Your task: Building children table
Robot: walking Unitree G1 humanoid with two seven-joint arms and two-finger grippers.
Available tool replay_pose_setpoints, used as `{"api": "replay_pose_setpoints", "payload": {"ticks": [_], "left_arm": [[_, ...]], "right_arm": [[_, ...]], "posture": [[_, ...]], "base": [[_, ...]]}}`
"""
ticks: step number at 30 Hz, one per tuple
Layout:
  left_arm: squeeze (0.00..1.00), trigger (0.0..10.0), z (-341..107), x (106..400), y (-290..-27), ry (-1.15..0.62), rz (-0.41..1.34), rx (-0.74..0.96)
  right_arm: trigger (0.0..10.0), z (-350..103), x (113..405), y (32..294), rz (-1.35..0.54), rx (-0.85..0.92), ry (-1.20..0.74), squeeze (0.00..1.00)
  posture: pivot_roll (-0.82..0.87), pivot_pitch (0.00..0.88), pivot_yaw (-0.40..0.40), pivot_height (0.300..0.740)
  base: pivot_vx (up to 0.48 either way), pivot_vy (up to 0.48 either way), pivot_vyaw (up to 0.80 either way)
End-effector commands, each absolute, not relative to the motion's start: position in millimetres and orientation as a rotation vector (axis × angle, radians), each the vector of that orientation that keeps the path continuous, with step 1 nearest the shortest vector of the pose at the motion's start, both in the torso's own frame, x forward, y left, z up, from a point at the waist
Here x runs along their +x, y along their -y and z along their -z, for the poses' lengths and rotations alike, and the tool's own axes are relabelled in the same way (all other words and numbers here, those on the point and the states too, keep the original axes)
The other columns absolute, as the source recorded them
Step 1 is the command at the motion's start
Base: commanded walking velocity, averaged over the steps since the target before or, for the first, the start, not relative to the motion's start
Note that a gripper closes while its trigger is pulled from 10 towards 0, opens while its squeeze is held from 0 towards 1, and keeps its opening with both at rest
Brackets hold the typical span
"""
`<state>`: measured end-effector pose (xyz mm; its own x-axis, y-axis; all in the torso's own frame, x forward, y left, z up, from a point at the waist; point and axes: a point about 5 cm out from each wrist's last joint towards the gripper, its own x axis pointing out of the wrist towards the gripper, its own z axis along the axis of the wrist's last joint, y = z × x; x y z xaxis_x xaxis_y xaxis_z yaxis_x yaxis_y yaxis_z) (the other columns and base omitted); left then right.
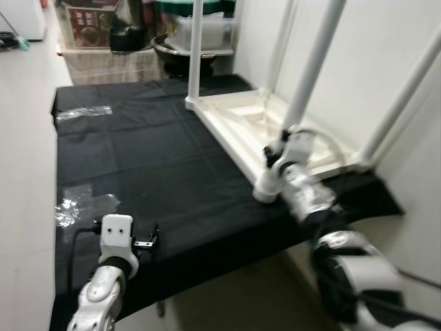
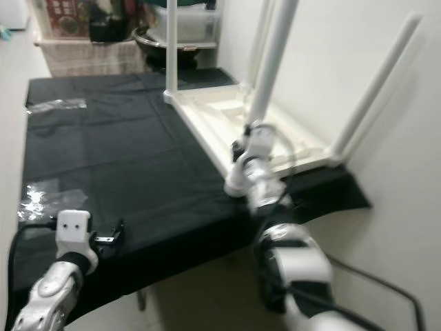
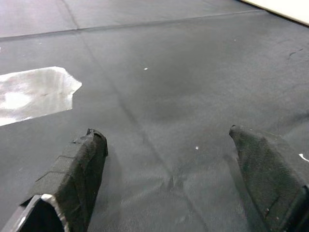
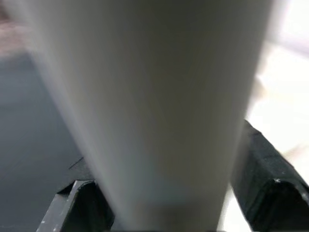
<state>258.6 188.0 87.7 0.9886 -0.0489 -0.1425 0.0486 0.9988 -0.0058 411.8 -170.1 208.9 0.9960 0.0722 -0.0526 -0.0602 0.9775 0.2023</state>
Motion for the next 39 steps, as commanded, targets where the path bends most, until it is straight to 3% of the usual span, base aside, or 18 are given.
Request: {"api": "replay_pose_setpoints", "payload": {"ticks": [1,7,8,9,10,16,20,21,22,23,25,26,31,32,34,35,38,39], "left_arm": [[0.0,10.0,-84.6,257.8,-185.0,-0.153,0.054,-0.011],[0.0,10.0,-83.7,257.0,-187.3,-0.153,0.051,-0.008],[0.0,10.0,-83.9,257.7,-186.3,-0.153,0.054,-0.007],[0.0,10.0,-84.1,258.2,-185.6,-0.153,0.057,-0.007],[0.0,10.0,-84.2,258.6,-185.3,-0.152,0.058,-0.006],[0.0,10.0,-85.2,259.7,-186.0,-0.151,0.064,-0.004],[0.0,10.0,-85.5,259.2,-186.5,-0.152,0.068,-0.001],[0.0,10.0,-85.8,259.5,-187.1,-0.151,0.067,0.0],[0.0,10.0,-85.8,259.5,-187.1,-0.151,0.067,0.0],[0.0,10.0,-86.4,259.5,-187.8,-0.149,0.063,0.001],[0.0,10.0,-86.7,259.1,-188.1,-0.148,0.062,0.001],[0.0,10.0,-86.8,258.5,-188.0,-0.149,0.061,0.0],[0.0,10.0,-86.1,256.7,-187.6,-0.153,0.061,-0.002],[0.0,10.0,-85.4,255.8,-187.9,-0.155,0.062,-0.001],[0.0,10.0,-85.2,255.9,-189.1,-0.157,0.06,0.0],[0.0,10.0,-85.2,256.3,-189.8,-0.156,0.058,0.001],[0.0,10.0,-85.5,257.0,-190.5,-0.154,0.056,0.0],[0.0,10.0,-85.3,257.3,-189.5,-0.154,0.057,-0.002]], "right_arm": [[10.0,-233.7,410.5,180.5,-0.267,0.168,0.041,0.0],[10.0,-234.3,402.2,200.5,-0.468,0.029,0.017,0.0],[3.6,-232.6,402.5,200.7,-0.479,0.03,0.009,0.0],[3.6,-231.3,402.7,200.7,-0.487,0.032,0.003,0.0],[0.0,-230.6,402.9,201.0,-0.495,0.035,-0.001,0.0],[0.0,-202.0,403.4,178.6,-0.512,-0.002,-0.111,0.0],[0.0,-189.2,410.0,179.2,-0.213,0.081,-0.212,0.0],[0.0,-180.2,409.4,187.2,-0.007,0.121,-0.255,0.0],[0.0,-180.2,409.4,187.2,-0.007,0.121,-0.255,0.0],[0.0,-158.3,401.3,189.0,0.305,0.146,-0.325,0.0],[0.0,-151.7,397.7,186.0,0.385,0.149,-0.343,0.0],[10.0,-149.7,397.2,171.9,0.349,0.154,-0.338,0.0],[10.0,-157.8,397.7,147.1,0.241,0.193,-0.259,0.0],[10.0,-165.8,398.4,142.1,0.209,0.215,-0.204,1.0],[10.0,-178.6,402.9,146.2,0.179,0.223,-0.148,1.0],[10.0,-194.7,409.6,152.2,0.108,0.229,-0.106,0.13],[10.0,-211.6,415.8,159.2,0.032,0.233,-0.074,0.13],[10.0,-224.3,418.1,164.0,-0.052,0.241,-0.031,0.0]], "posture": [[0.09,0.0,-0.154,0.74],[0.08,0.0,-0.147,0.74],[0.08,0.0,-0.147,0.74],[0.08,0.0,-0.147,0.74],[0.08,0.0,-0.147,0.74],[0.08,0.0,-0.136,0.74],[0.09,0.0,-0.138,0.74],[0.09,0.0,-0.139,0.74],[0.09,0.0,-0.139,0.74],[0.09,0.0,-0.143,0.74],[0.1,0.0,-0.144,0.74],[0.1,0.0,-0.141,0.74],[0.1,0.0,-0.139,0.74],[0.1,0.0,-0.139,0.74],[0.09,0.0,-0.14,0.74],[0.09,0.0,-0.142,0.74],[0.09,0.0,-0.142,0.74],[0.09,0.0,-0.143,0.74]], "base": [[0.0,0.0,0.0],[0.0,0.0,0.0],[0.0,0.0,0.0],[0.0,0.0,0.0],[0.0,0.0,0.0],[0.0,0.0,0.0],[0.0,0.0,0.0],[0.0,0.0,0.0],[0.0,0.0,0.0],[0.0,0.0,0.0],[0.0,0.0,0.0],[0.0,0.0,0.0],[0.0,0.0,0.0],[0.0,0.0,0.0],[0.0,0.0,0.0],[0.0,0.0,0.0],[0.0,0.0,0.0],[0.0,0.0,0.0]]}}
